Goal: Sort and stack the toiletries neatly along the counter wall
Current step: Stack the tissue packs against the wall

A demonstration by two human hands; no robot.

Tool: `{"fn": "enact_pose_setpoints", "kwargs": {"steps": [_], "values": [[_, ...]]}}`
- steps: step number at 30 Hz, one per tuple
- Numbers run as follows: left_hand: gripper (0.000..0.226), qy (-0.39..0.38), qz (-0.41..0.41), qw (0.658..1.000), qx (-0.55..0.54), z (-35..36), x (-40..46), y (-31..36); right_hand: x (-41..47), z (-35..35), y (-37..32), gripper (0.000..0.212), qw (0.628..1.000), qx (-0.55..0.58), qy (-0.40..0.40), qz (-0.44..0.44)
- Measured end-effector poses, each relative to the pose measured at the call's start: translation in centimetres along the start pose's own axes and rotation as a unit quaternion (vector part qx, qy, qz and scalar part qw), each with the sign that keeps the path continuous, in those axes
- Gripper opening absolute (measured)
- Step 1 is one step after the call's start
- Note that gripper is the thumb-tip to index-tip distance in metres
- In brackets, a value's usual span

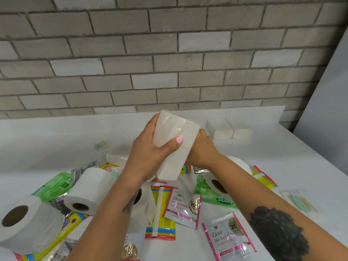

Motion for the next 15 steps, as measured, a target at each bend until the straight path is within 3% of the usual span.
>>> {"fn": "enact_pose_setpoints", "kwargs": {"steps": [15], "values": [[0.08,0.004,-0.013,0.997,-0.073,6.8,6.7,1.6,1.1,-5.8,10.5,0.095,0.991,0.039,0.063,0.109]]}}
Point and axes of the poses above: each hand's wrist, its own x-axis towards the middle knuckle, its own z-axis out of the palm, y = z × x, the point moved 4 cm from there along x, towards the middle knuckle, and after that the axes turned 6 degrees about x, right-handed, at the moved point
